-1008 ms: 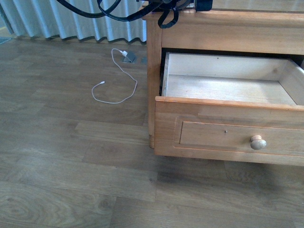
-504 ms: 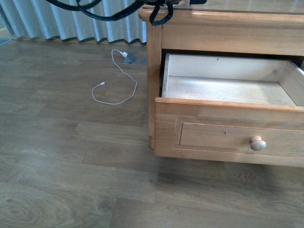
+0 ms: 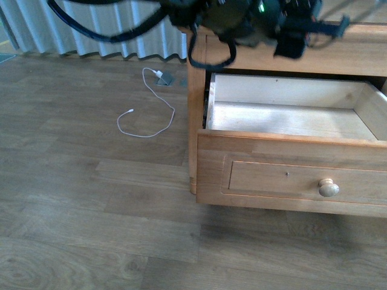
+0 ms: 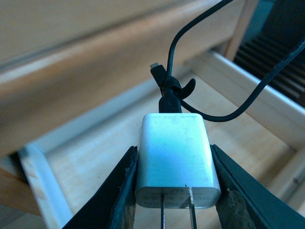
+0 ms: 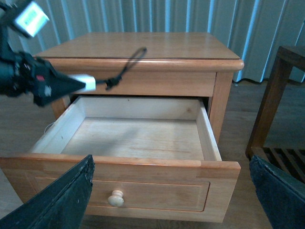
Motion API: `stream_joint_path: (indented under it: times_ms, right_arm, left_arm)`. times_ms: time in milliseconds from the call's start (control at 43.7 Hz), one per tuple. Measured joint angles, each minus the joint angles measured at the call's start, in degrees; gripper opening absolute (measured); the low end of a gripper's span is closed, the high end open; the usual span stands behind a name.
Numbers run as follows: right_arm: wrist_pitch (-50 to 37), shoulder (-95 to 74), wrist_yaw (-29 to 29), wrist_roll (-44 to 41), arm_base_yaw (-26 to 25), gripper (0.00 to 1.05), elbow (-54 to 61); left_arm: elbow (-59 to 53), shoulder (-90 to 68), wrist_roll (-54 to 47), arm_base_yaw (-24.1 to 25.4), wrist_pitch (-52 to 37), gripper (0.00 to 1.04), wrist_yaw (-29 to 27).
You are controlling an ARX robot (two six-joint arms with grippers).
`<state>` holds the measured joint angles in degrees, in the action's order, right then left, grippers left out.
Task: Put charger into drawer
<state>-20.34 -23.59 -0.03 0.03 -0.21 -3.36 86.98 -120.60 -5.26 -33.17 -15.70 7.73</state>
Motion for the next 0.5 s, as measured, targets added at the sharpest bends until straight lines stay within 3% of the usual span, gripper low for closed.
stream_joint_path:
  times_ms: [23,115,183,366,504]
  right_arm:
    - [0.0,0.0,0.0,0.0,0.0,0.96,0.0]
    - [0.0,0.0,0.0,0.0,0.0,0.96,0.0]
    - [0.0,0.0,0.0,0.0,0.0,0.96,0.0]
    - [0.0,0.0,0.0,0.0,0.0,0.96,0.0]
    - [0.0,0.0,0.0,0.0,0.0,0.96,0.0]
  left_arm:
    - [4.6,-9.7,-2.4,-2.0,-0.2,0.82,-11.3]
    - [1.9,-6.5,-1.7,-1.4,-3.0,0.94,-15.5]
    - [-2.0,-2.6,-1.3,-0.8,-5.4,1.00,-19.1]
    - [-13.3,12.4,0.3,2.9,-10.6,0.99,-25.0]
    - [-31.0,35.4,1.3,7.1,-12.4,0.99,-29.1]
